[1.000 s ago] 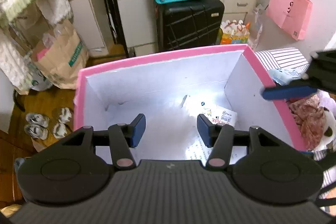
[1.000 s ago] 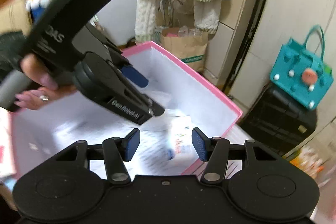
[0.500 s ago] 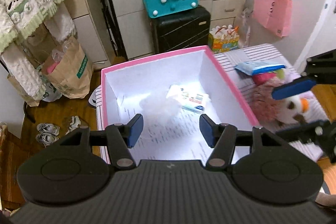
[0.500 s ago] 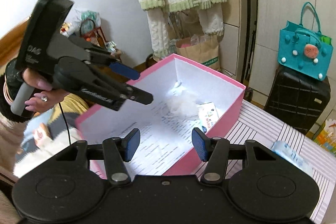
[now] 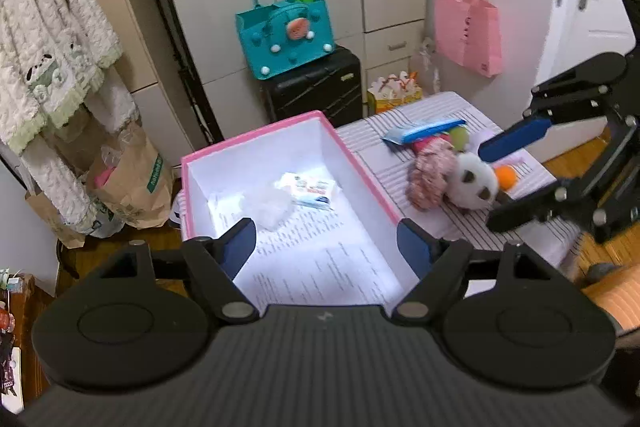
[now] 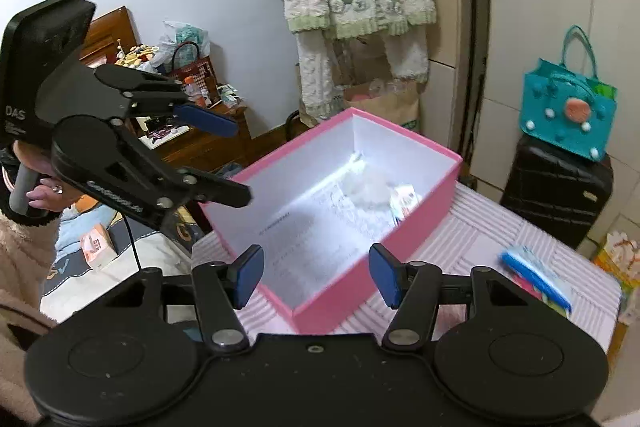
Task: Organize soft objects
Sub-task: 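Move both open tools back toward the plush toys on the table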
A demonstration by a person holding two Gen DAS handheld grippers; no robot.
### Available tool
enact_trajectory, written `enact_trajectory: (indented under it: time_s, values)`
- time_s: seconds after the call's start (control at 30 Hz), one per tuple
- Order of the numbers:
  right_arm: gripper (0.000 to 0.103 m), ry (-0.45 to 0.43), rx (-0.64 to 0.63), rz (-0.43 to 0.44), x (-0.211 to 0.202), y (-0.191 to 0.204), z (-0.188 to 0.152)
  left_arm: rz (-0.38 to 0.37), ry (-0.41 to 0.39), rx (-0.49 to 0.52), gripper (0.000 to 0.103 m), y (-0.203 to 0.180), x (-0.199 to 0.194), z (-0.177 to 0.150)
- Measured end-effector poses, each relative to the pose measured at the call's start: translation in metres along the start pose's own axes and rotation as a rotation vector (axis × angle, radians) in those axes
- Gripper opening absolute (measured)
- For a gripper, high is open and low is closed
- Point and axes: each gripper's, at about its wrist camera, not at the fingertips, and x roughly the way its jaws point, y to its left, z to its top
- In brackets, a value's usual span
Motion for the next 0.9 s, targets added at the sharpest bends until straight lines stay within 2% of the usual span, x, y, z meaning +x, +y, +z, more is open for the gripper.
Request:
enact_trajectory:
  time_s: [0.33,0.7,0.8,0.9]
  values:
    - [0.064,0.018,0.047,-0.019,-0.036,-0.011,-0.047,-0.099,0.052,0.040,0.083,-0.049,-0.007,-0.019]
    - [0.065,0.075,0.109,-0.019,-0.041,-0.021,-0.102,-0.209,0.087,0.089,0.083,-0.097,0.009,-0.042]
    - [0.065,0.067,0.131,-0.040,-0.040,-0.025,-0.120,-0.244,0.092,0.084,0.081,-0.106,0.020,-0.045]
    - [0.065,0.025,0.148,-0.111,-0.041,-0.025,-0.136,-0.267,0.046,0.068,0.081,-0.107,0.023,-0.040]
